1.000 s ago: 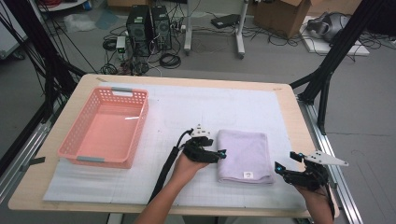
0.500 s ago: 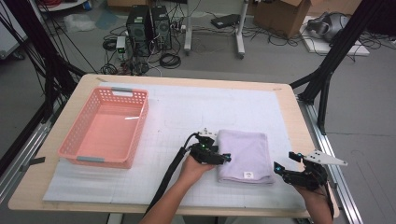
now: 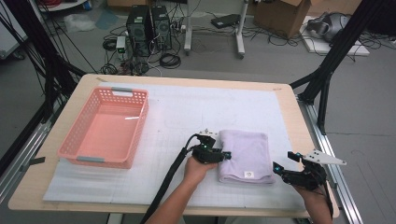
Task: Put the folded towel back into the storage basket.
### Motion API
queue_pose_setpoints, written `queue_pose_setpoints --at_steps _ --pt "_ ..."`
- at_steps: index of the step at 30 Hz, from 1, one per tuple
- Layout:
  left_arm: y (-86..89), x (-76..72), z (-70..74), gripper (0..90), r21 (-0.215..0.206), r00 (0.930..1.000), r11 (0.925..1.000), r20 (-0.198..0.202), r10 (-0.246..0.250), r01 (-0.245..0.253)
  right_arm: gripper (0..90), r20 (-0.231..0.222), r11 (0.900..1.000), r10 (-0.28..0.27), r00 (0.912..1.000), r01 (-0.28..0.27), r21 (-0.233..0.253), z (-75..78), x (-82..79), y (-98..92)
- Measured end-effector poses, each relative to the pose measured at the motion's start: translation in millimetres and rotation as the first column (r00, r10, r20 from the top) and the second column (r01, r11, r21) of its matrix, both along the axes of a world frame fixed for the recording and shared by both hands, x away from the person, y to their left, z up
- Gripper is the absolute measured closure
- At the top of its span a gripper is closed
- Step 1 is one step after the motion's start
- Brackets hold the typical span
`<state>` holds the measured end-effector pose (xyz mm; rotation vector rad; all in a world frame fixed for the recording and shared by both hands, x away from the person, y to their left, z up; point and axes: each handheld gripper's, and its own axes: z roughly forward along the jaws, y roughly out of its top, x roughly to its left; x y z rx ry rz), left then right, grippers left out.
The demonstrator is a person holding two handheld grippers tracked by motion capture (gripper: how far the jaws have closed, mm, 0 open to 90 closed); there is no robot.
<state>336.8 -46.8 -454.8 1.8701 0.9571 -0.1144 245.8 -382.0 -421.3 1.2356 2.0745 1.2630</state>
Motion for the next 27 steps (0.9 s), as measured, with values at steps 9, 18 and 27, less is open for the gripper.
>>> queue_pose_setpoints --at_steps 9,18,27 --pt "8.9 -4.3 10.2 73.7 -0.031 0.9967 0.9991 0.077 -0.025 0.028 19.1 0.004 1.0 -0.004 1.0 0.004 0.006 0.8 -1.9 -2.8" --pt "41.3 -12.9 12.4 74.2 -0.041 0.9878 0.9991 0.155 -0.003 0.009 19.1 0.009 1.0 -0.006 0.9999 0.006 0.012 1.6 -3.5 -2.3" --pt "71.6 -20.0 13.7 74.1 -0.064 0.9823 0.9979 0.186 0.018 -0.006 19.1 0.002 1.0 0.005 1.0 -0.005 0.001 1.2 -2.5 2.9"
